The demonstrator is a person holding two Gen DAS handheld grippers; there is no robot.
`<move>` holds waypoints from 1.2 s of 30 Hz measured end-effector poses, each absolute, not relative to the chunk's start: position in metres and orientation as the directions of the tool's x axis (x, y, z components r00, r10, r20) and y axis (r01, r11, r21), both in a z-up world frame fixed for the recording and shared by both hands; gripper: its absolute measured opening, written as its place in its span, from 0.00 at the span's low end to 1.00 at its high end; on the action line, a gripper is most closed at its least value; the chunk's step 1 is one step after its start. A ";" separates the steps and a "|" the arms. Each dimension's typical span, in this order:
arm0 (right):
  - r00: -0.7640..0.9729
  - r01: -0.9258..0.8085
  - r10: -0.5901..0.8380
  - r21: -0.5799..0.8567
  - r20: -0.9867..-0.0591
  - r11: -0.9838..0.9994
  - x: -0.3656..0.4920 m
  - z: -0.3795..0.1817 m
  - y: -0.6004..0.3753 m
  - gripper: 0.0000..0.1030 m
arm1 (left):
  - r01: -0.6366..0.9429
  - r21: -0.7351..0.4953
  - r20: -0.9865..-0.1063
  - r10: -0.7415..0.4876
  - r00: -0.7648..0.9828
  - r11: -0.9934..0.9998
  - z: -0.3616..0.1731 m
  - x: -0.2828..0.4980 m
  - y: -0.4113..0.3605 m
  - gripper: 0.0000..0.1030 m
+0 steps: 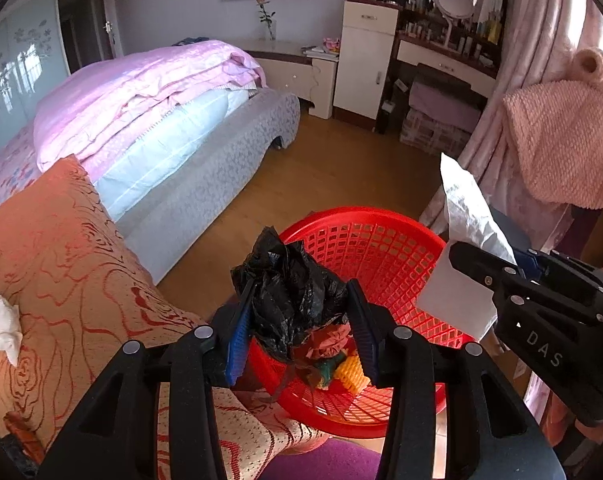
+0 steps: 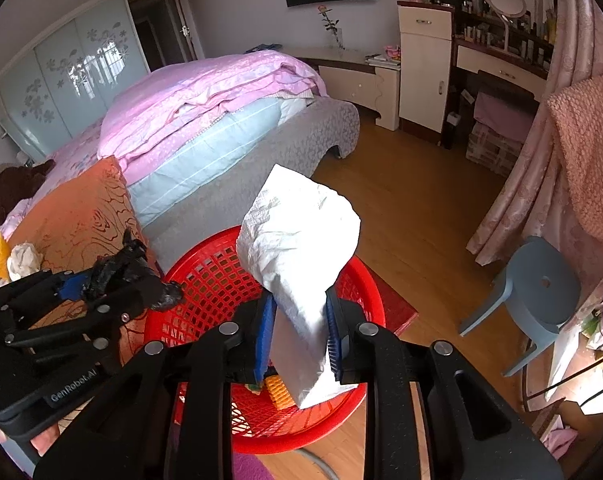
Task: Collect trash
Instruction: 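Open the left tool dropping the black bag while the right tool drops the white paper into the basket, then move both open tools back over the trash on the bedspread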
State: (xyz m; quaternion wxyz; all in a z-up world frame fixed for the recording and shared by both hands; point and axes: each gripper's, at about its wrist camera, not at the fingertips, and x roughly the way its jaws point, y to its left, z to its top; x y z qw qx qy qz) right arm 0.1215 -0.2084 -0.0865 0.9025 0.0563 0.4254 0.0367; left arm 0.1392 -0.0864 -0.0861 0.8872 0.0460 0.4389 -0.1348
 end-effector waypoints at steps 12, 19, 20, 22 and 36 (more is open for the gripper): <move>0.662 0.000 0.092 0.122 -0.744 0.992 0.119 -0.082 -0.212 0.49 | 0.276 -0.055 -0.784 -0.213 0.584 0.960 -0.084 0.138 -0.086 0.63; 0.679 0.001 0.080 0.110 -0.730 0.994 0.115 -0.076 -0.208 0.52 | 0.242 -0.054 -0.762 -0.197 0.616 0.969 -0.074 0.132 -0.071 0.63; 0.681 0.001 0.079 0.109 -0.728 0.994 0.114 -0.076 -0.208 0.53 | 0.237 -0.053 -0.759 -0.193 0.622 0.970 -0.071 0.131 -0.068 0.63; 0.685 -0.001 0.078 0.105 -0.724 0.994 0.114 -0.074 -0.206 0.53 | 0.218 -0.049 -0.747 -0.180 0.640 0.975 -0.065 0.127 -0.062 0.63; 0.725 -0.034 0.091 0.097 -0.682 0.995 0.103 -0.062 -0.192 0.58 | 0.043 0.026 -0.649 -0.016 0.761 0.999 -0.023 0.089 -0.018 0.65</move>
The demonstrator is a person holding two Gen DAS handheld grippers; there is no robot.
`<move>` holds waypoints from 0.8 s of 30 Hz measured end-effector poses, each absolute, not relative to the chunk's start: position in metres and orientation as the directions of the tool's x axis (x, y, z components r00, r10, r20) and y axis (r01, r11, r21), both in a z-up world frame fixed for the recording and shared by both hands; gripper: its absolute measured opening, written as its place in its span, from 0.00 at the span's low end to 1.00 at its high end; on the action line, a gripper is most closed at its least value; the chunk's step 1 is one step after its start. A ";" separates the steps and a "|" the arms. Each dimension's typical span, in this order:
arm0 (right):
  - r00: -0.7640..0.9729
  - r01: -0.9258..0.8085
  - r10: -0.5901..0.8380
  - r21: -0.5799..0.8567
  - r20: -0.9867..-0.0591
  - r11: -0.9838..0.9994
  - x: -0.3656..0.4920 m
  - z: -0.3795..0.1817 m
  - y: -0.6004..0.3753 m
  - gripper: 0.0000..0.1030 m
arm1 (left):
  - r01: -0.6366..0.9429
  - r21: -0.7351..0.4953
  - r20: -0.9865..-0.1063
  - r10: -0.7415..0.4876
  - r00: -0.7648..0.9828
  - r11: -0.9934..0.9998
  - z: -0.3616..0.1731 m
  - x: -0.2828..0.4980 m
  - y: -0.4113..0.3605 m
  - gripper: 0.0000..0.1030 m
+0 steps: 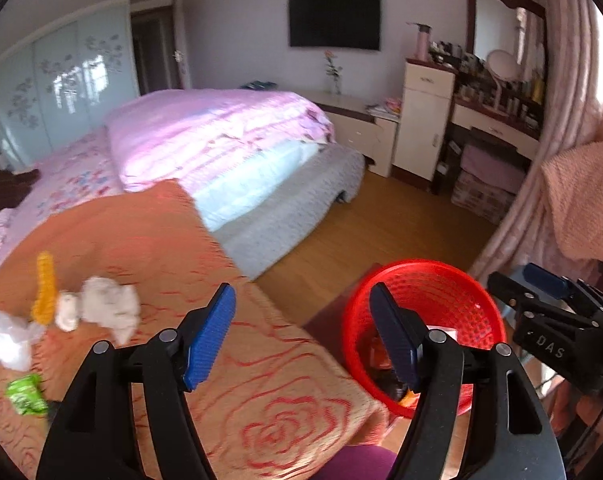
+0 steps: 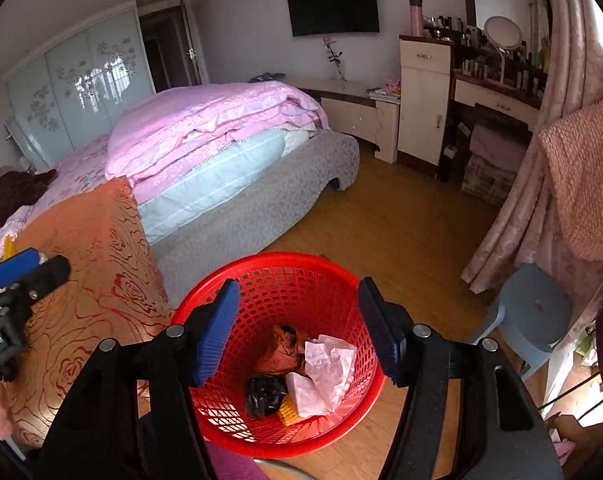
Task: Collect trash
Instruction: 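Move both open tools back over the trash on the bedspread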
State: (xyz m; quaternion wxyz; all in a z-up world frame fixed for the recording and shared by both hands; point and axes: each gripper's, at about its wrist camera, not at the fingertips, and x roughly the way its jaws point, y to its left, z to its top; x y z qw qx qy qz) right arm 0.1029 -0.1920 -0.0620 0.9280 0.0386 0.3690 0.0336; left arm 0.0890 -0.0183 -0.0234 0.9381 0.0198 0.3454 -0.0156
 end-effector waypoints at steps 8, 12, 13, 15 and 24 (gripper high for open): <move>0.731 -0.084 0.119 0.085 -0.672 0.993 0.098 -0.058 -0.170 0.59 | -0.071 0.048 -0.624 0.086 0.777 0.996 -0.011 0.069 0.017 0.65; 0.729 -0.123 0.143 0.078 -0.669 0.989 0.096 -0.056 -0.154 0.59 | -0.134 0.050 -0.620 0.136 0.773 0.990 -0.009 0.060 0.041 0.65; 0.728 -0.135 0.149 0.074 -0.669 0.988 0.095 -0.055 -0.150 0.59 | -0.148 0.054 -0.618 0.150 0.772 0.988 -0.008 0.058 0.046 0.65; 0.725 -0.157 0.163 0.070 -0.669 0.985 0.094 -0.054 -0.141 0.60 | -0.172 0.058 -0.614 0.171 0.770 0.983 -0.006 0.053 0.053 0.65; 0.716 -0.230 0.208 0.056 -0.666 0.972 0.092 -0.047 -0.111 0.60 | -0.246 0.068 -0.611 0.235 0.756 0.967 -0.005 0.036 0.083 0.66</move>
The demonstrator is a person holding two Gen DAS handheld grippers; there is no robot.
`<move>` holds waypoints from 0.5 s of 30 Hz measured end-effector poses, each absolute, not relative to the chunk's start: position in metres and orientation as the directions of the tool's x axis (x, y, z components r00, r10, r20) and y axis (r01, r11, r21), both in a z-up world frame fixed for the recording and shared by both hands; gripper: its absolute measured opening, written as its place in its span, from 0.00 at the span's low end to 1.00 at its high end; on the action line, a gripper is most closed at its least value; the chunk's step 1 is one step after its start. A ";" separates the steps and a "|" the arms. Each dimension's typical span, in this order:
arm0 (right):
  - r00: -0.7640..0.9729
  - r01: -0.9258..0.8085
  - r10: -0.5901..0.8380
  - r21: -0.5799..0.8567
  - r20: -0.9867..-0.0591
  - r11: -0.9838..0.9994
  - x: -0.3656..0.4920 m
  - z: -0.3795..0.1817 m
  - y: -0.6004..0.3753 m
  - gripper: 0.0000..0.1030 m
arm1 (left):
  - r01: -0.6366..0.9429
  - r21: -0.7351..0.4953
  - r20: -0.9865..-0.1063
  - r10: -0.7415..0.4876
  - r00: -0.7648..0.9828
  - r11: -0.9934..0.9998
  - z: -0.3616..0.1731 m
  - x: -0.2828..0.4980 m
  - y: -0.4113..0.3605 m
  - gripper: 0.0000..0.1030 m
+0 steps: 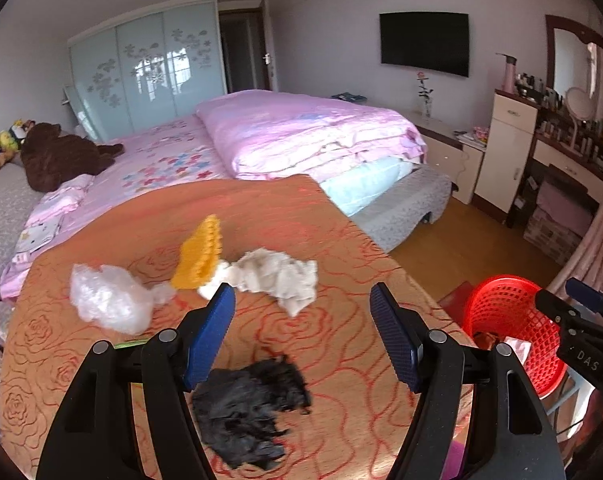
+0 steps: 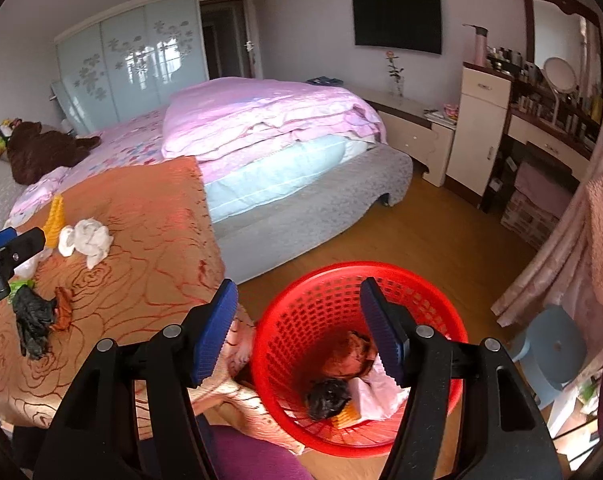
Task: Collect trash
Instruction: 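Move both open tools back over the trash on the bedspread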
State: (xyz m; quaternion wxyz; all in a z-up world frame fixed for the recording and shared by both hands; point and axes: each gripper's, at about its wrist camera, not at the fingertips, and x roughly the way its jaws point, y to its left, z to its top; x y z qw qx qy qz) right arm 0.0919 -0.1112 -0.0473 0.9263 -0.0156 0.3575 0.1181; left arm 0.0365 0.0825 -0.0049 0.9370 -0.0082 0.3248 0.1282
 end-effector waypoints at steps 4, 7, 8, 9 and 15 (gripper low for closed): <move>0.706 -0.266 0.239 0.064 -0.667 0.962 0.091 -0.044 -0.094 0.61 | -0.280 0.070 -0.610 0.263 0.747 0.957 -0.005 0.029 0.097 0.66; 0.698 -0.300 0.264 0.064 -0.666 0.952 0.090 -0.043 -0.079 0.63 | -0.312 0.069 -0.615 0.287 0.734 0.948 -0.007 0.025 0.111 0.66; 0.695 -0.311 0.273 0.064 -0.665 0.948 0.090 -0.042 -0.073 0.64 | -0.319 0.068 -0.618 0.291 0.731 0.945 -0.008 0.024 0.116 0.66; 0.693 -0.324 0.282 0.063 -0.664 0.944 0.089 -0.042 -0.067 0.64 | -0.331 0.065 -0.621 0.298 0.725 0.941 -0.009 0.022 0.121 0.66; 0.665 -0.392 0.338 0.074 -0.666 0.917 0.084 -0.040 -0.032 0.66 | -0.383 0.048 -0.642 0.322 0.696 0.923 -0.014 0.011 0.153 0.66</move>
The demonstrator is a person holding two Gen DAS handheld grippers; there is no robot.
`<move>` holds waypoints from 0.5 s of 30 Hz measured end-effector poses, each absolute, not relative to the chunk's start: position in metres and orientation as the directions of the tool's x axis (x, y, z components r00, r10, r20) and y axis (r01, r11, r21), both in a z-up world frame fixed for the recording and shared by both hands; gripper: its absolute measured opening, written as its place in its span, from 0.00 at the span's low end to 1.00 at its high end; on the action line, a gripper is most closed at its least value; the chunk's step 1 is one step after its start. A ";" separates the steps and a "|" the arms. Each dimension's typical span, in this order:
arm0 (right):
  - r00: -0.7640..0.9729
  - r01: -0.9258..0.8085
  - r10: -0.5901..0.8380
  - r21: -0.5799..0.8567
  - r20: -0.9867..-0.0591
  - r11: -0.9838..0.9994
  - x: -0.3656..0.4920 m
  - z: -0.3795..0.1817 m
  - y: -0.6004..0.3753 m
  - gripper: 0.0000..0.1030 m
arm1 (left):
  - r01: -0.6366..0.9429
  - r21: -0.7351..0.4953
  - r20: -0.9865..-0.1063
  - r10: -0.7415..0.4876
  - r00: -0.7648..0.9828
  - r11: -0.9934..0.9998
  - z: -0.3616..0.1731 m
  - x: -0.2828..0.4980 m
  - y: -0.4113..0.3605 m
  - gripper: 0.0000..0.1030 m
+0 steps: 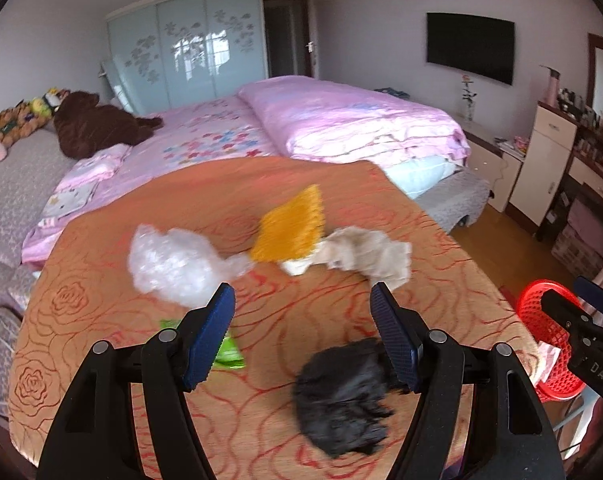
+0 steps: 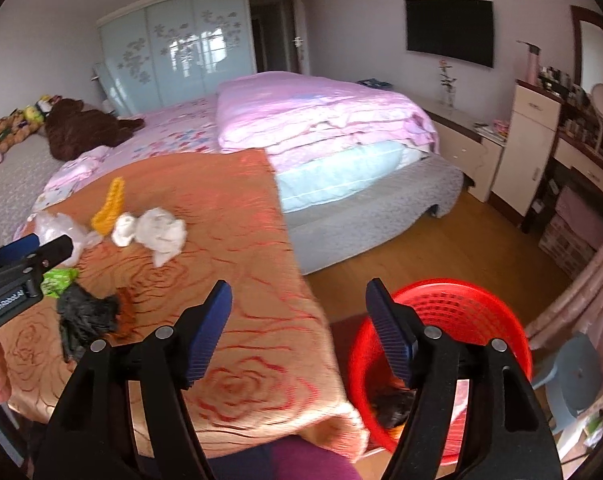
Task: Collect trash
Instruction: 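Move both open tools back over the trash on the bedspread, then grasp the green snack bag with the left tool while the right tool grasps the black fluffy cloth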
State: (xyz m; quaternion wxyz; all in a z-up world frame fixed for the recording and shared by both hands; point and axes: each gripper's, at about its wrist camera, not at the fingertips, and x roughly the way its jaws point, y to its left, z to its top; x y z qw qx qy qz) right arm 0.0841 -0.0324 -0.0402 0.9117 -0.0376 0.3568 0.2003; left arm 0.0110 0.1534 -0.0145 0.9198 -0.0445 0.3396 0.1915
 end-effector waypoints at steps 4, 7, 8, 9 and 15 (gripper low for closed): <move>0.644 -0.431 0.375 0.088 -0.667 0.898 0.079 -0.041 -0.014 0.70 | -0.418 0.008 -0.665 0.317 0.676 0.908 -0.017 0.000 0.190 0.69; 0.632 -0.449 0.393 0.097 -0.668 0.888 0.077 -0.041 -0.006 0.72 | -0.458 -0.017 -0.676 0.327 0.660 0.889 -0.015 -0.009 0.223 0.69; 0.628 -0.453 0.397 0.100 -0.670 0.886 0.077 -0.042 -0.004 0.73 | -0.468 -0.023 -0.679 0.330 0.656 0.883 -0.015 -0.011 0.231 0.69; 0.622 -0.458 0.403 0.105 -0.672 0.883 0.077 -0.043 -0.001 0.73 | -0.488 -0.025 -0.681 0.342 0.648 0.873 -0.014 -0.015 0.241 0.69; 0.602 -0.469 0.422 0.127 -0.677 0.874 0.077 -0.044 0.007 0.76 | -0.536 -0.091 -0.702 0.328 0.632 0.839 -0.020 -0.033 0.278 0.69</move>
